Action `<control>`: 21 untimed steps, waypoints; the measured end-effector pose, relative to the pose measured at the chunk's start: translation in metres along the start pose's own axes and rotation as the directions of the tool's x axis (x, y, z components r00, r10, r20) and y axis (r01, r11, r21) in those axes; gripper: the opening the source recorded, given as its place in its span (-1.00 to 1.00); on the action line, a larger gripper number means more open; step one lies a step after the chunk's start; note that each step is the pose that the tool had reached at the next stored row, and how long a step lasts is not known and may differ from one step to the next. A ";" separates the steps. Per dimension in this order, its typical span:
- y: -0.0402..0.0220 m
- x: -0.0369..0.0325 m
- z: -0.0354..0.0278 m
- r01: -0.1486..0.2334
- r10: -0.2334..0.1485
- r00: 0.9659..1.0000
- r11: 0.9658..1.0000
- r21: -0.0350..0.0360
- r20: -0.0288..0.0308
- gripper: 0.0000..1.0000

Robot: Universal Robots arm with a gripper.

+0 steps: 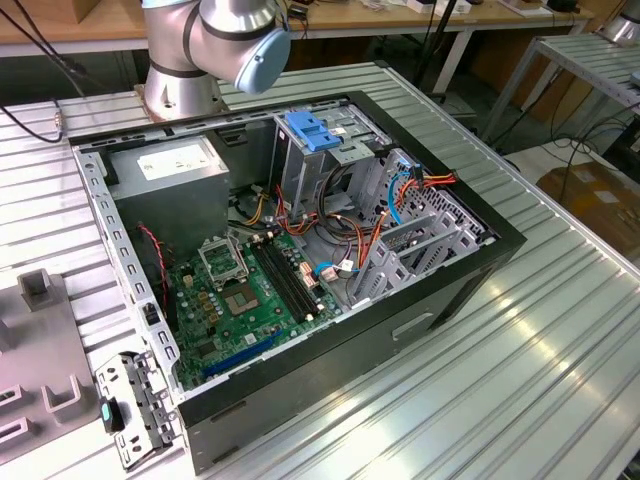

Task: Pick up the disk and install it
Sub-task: 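Reach for the disk, then pick up the disk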

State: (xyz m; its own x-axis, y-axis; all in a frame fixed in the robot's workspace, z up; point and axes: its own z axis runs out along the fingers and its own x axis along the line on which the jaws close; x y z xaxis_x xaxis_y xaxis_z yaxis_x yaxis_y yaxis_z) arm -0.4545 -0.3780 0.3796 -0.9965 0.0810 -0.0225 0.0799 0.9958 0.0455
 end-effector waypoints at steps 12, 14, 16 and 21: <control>-0.0003 0.0078 0.0004 0.000 0.000 1.000 1.000 0.000 0.000 -0.79; -0.0004 0.0082 0.0004 0.000 0.000 1.000 1.000 0.000 0.000 -0.79; -0.0004 0.0085 0.0003 0.000 0.000 1.000 1.000 0.000 0.000 -0.79; -0.0005 0.0104 0.0003 -0.001 0.001 1.000 1.000 0.000 0.000 -0.79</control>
State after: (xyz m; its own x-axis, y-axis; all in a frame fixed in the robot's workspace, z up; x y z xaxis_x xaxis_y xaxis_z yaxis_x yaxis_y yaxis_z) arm -0.4648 -0.3777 0.3790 -0.9964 0.0816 -0.0222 0.0805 0.9957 0.0455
